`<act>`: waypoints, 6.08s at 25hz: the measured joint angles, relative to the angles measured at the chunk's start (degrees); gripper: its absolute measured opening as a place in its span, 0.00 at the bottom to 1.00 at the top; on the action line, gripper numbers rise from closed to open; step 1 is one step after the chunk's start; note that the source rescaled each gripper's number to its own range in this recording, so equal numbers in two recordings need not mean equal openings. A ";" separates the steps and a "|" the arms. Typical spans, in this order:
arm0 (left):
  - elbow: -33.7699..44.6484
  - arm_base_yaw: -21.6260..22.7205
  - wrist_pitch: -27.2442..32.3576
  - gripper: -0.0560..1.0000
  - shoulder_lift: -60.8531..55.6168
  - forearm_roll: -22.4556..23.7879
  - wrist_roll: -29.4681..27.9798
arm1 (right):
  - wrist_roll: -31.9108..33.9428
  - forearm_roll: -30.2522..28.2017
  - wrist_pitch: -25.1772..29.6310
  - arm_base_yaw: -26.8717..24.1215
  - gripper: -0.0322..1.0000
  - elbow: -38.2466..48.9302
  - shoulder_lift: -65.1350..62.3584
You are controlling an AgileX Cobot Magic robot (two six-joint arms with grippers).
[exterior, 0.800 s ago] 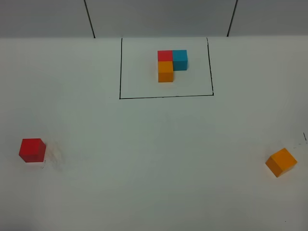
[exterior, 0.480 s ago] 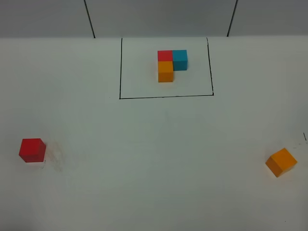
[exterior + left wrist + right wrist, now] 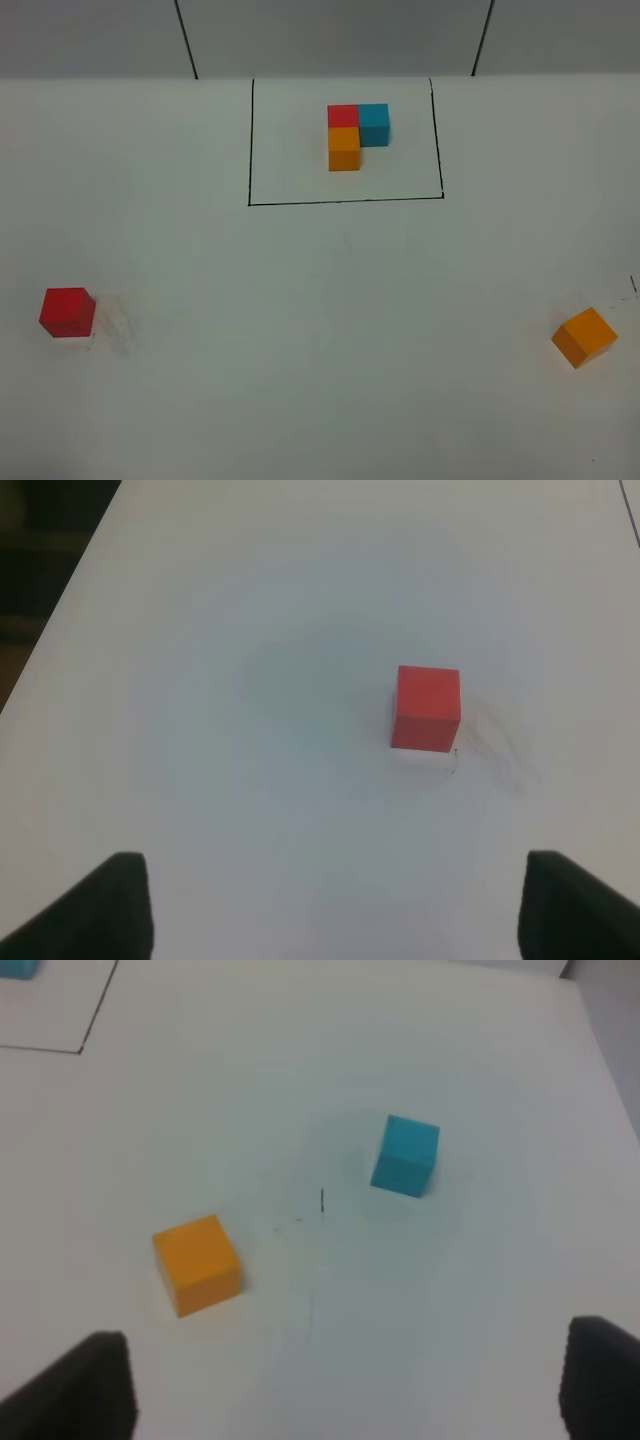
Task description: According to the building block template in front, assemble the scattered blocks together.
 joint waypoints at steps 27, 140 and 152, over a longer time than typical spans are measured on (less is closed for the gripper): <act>-20.16 0.00 -7.72 0.80 66.84 -4.60 2.07 | 0.00 0.00 0.00 0.00 0.73 0.00 0.00; -73.05 -40.17 -13.31 0.39 134.17 -11.63 68.80 | 0.00 0.00 0.00 0.00 0.73 0.00 0.00; -75.17 -41.67 -8.56 0.98 116.86 -2.07 58.72 | 0.00 0.00 0.00 0.00 0.73 0.00 0.00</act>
